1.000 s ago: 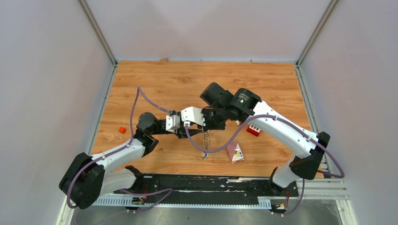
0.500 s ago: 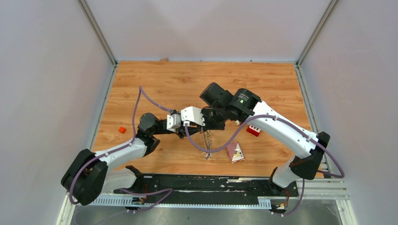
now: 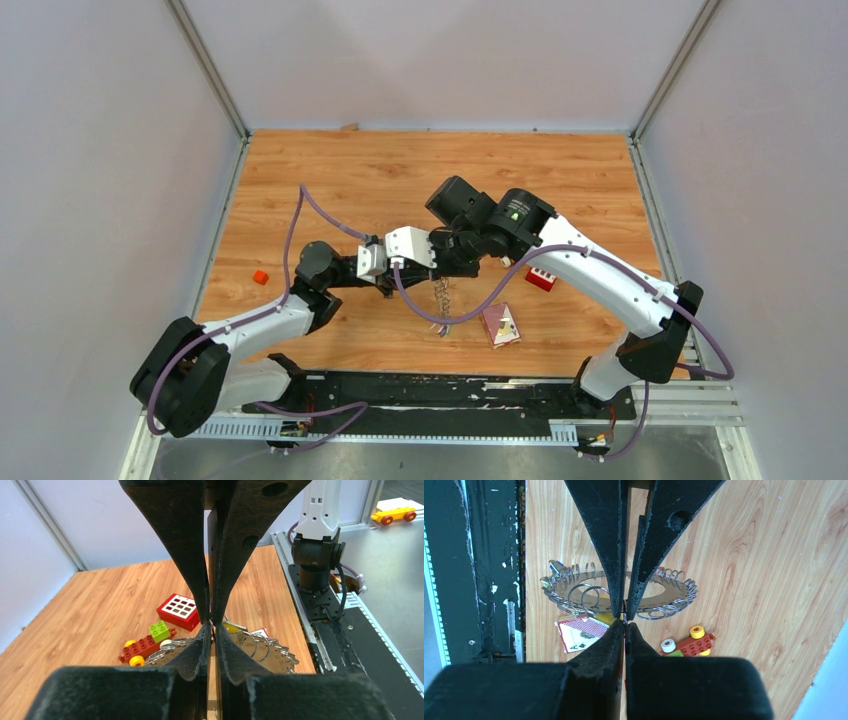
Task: Put the keys on the keyring
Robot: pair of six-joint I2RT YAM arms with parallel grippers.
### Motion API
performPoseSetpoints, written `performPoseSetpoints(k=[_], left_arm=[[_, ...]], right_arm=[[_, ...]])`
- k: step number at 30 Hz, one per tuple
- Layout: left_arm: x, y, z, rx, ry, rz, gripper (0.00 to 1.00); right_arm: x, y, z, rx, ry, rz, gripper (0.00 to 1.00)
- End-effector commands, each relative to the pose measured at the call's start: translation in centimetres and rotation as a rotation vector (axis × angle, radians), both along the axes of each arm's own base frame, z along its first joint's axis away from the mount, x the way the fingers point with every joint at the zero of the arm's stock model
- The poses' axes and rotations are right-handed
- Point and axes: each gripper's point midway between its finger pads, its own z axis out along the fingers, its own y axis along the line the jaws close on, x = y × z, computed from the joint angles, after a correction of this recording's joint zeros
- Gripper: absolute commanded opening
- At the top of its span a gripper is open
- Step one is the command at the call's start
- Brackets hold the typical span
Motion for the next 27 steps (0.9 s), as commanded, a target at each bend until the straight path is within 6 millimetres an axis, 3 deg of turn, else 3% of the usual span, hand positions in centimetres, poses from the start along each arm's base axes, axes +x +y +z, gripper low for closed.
performPoseSetpoints(k=[1, 8, 13, 19, 22, 27], left_arm=[[0.0, -0.2, 0.5, -0.008, -0.01, -0.006, 0.1], [0.0, -0.2, 0.4, -0.006, -0.005, -0.005, 0.12], [-0.1, -0.3, 0.3, 0.001, -0.001, -0.01, 0.0], [-0.1, -0.1, 0.6, -0.021, 0.013, 0.01, 0.0], [-0.3, 0.2, 1.1, -0.047, 0.006, 0.017, 0.0], [-0.8, 0.6, 2.1, -0.089, 0.0, 0.016, 0.0]], right_arm=[[0.6, 1.5, 2.3, 0.092, -0.045, -0.012, 0.0], [0.6, 1.7, 2.3, 0.1, -0.04, -0.013, 0.0], [0.5, 1.7, 2.3, 0.105, -0.038, -0.015, 0.0], [0.6, 1.8, 2.2, 0.114, -0.044, -0.016, 0.0], [0.5, 1.7, 2.0, 0.124, -0.049, -0.019, 0.06], [0.6, 1.2, 2.3, 0.163, -0.051, -0.034, 0.25]])
